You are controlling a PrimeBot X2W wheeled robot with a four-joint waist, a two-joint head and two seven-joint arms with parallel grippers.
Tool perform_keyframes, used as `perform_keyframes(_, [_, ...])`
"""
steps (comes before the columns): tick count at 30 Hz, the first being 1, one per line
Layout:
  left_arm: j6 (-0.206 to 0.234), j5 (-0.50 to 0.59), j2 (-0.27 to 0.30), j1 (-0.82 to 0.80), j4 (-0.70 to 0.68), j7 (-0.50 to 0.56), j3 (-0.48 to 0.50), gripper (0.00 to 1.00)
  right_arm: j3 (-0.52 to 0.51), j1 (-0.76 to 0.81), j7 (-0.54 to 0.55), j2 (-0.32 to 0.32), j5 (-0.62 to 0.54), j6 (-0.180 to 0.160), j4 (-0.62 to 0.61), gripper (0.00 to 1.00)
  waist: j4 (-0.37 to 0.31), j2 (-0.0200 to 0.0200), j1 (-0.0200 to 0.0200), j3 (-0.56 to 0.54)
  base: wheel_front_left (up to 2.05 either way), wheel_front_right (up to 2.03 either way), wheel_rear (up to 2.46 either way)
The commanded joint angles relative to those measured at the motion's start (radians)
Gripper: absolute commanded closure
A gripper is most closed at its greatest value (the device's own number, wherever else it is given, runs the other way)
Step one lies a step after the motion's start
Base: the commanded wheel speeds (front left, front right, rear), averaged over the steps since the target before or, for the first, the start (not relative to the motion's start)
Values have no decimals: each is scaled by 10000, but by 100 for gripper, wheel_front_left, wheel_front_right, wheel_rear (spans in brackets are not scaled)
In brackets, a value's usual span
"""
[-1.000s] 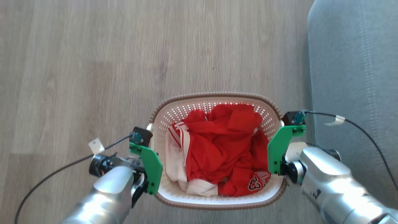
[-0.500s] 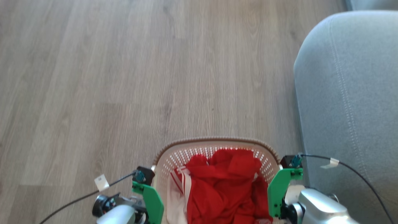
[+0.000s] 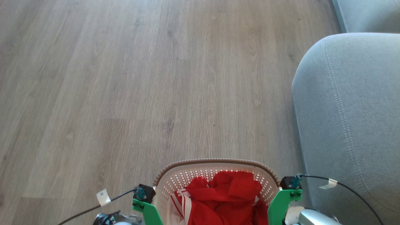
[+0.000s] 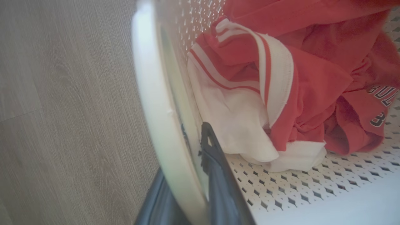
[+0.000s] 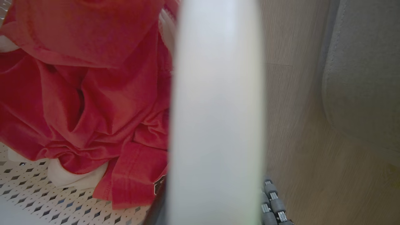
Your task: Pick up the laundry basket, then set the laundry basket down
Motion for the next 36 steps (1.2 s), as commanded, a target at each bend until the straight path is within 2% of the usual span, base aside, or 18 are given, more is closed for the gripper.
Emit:
perform_keyframes(1, [-69, 253, 70, -374, -226, -30, 26, 100, 249, -177, -20, 336, 1, 165, -444, 100, 5, 0, 1, 18, 0, 0, 0])
perform_keyframes(36, [-69, 174, 119, -966, -165, 29, 16, 100, 564, -788, -125, 349, 67, 165, -508, 100, 53, 0, 1, 17, 0, 0, 0])
